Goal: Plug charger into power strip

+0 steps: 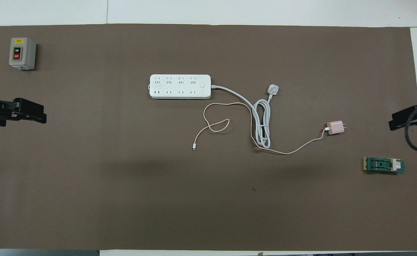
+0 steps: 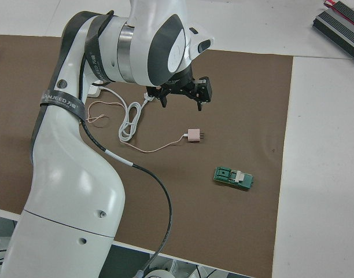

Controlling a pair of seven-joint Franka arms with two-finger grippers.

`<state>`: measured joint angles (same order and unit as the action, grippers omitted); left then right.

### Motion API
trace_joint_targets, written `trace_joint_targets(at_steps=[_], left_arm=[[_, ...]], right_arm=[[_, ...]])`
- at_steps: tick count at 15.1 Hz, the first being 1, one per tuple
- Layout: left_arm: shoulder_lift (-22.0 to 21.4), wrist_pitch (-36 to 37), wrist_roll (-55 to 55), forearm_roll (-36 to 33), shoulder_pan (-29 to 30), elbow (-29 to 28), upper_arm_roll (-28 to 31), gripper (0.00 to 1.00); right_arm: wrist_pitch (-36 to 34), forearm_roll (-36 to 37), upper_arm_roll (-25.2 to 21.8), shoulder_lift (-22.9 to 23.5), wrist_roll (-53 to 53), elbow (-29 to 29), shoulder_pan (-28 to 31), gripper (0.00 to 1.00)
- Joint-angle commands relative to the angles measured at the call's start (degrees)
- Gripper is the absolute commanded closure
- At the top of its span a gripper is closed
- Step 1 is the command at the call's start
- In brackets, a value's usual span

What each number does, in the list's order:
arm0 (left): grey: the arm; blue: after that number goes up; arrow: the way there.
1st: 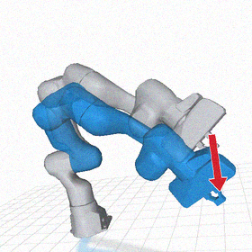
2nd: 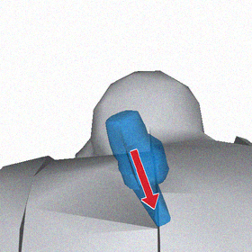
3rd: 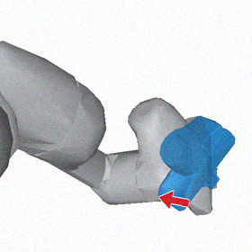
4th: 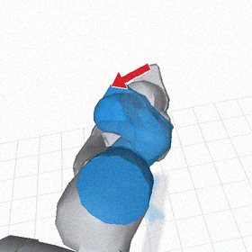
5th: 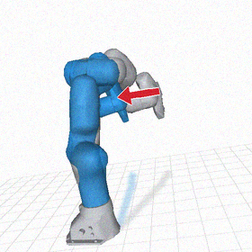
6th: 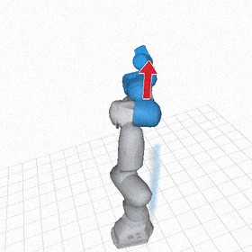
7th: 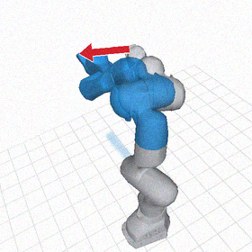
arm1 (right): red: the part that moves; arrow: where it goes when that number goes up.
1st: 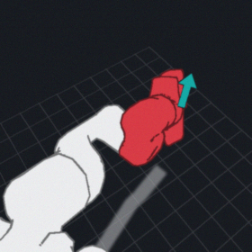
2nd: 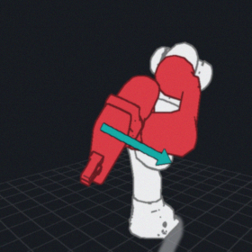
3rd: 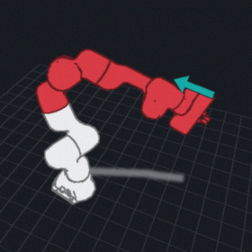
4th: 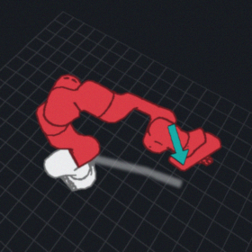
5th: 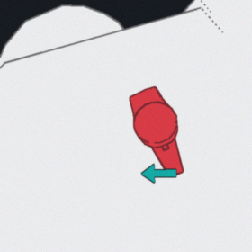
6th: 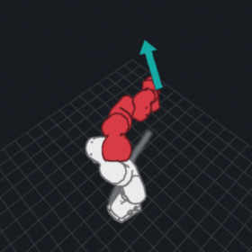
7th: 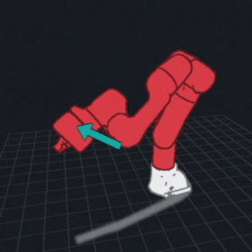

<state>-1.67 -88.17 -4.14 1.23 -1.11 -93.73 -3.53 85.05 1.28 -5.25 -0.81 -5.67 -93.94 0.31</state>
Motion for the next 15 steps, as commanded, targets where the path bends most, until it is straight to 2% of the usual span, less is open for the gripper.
trace_joint_targets(at_steps=[1, 8, 12, 15], left_arm=[[-1.85, -0.69, 0.28, 0.44, 0.14, -2.16, 0.19, 0.0], [-1.85, -0.69, 0.28, 0.44, 0.14, -2.16, 0.19, 0.0], [-1.85, -0.69, 0.28, 0.44, 0.14, -2.16, 0.19, 0.0], [-1.85, -0.69, 0.28, 0.44, 0.14, -2.16, 0.19, 0.0]], right_arm=[[0.12, 1.01, 1.03, 0.46, 0.66, 0.52, 0.66, 0.0], [0.29, 0.92, 1.12, -0.24, 0.23, -0.88, 0.66, 0.0], [5.29, 0.92, 1.73, -1.3, -0.13, -4.05, 0.66, 0.0], [5.13, -0.05, 2.35, -1.3, 0.13, -3.7, 0.66, 0.0]])
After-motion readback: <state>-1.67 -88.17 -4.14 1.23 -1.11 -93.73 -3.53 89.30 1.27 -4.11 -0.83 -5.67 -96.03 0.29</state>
